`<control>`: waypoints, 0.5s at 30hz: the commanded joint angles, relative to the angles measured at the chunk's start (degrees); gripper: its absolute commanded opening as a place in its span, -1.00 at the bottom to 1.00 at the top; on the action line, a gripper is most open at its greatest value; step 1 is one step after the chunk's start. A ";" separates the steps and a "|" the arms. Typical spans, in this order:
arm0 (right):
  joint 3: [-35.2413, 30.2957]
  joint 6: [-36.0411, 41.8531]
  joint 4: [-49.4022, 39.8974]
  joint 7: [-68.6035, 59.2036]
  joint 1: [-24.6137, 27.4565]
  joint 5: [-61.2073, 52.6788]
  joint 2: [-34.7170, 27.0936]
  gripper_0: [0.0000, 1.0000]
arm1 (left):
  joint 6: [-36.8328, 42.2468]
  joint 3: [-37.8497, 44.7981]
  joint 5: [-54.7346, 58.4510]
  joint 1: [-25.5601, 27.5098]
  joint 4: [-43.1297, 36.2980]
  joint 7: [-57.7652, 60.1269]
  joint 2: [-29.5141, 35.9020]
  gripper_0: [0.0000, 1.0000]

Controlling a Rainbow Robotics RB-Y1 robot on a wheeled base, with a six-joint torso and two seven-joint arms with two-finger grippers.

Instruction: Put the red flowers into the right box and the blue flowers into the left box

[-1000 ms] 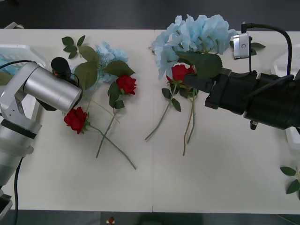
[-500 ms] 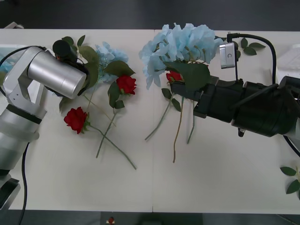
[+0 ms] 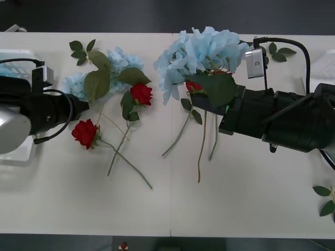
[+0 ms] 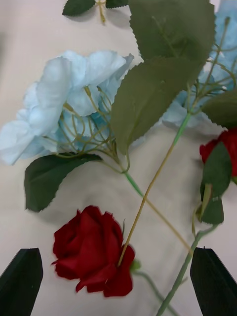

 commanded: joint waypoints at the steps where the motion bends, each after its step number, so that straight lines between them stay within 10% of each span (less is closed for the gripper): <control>1: -0.34 -0.03 -1.69 2.88 -1.01 -1.98 -0.47 -1.00 | -3.83 7.41 9.24 6.54 -5.80 -11.03 1.37 0.72; 15: -0.34 2.34 -1.08 4.20 -1.01 -5.41 -0.47 -1.00 | -21.40 7.14 52.57 18.67 -2.02 -62.97 -1.09 0.73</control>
